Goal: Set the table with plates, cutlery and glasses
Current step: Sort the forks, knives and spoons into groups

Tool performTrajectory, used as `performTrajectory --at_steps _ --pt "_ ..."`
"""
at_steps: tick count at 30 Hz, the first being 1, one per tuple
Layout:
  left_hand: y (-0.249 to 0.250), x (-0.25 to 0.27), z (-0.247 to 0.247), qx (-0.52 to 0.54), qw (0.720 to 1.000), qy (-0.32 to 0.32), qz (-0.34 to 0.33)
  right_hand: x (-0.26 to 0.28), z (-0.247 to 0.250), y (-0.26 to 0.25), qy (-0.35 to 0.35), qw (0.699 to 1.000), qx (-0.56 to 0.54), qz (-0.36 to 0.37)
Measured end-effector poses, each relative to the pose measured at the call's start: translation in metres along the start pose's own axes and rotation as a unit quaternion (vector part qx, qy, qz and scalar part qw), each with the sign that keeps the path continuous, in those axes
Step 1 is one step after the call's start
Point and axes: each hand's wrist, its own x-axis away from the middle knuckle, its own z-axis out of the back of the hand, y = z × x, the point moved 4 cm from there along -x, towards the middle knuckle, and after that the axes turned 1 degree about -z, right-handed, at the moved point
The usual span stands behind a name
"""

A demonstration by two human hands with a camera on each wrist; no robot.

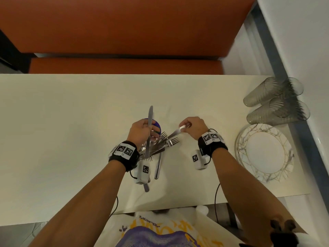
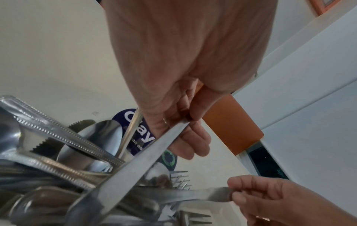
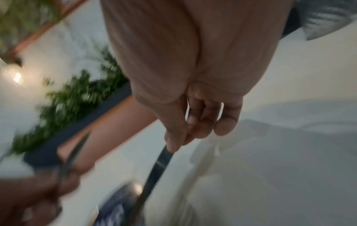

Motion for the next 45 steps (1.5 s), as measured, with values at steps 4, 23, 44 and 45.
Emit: performTrajectory --at_steps 4,23,44,45 --pt "0.005 0.001 0.004 -0.012 1.0 0.011 -0.026 0.009 0.027 -0.023 -0.031 0.997 -0.076 0.014" --pt "0.034 0.043 0.011 0.008 0.989 -0.067 -0.135 0.066 0.043 -0.161 0.021 0.973 -0.172 0.152" --pt "0.036 0.064 0.023 0.095 0.986 -0.09 -0.105 0.063 -0.002 -0.167 0.194 0.958 -0.179 0.112" --pt "0.035 0.063 0.025 0.098 0.985 -0.093 -0.102 0.061 -0.002 -0.167 0.187 0.958 -0.187 0.108"
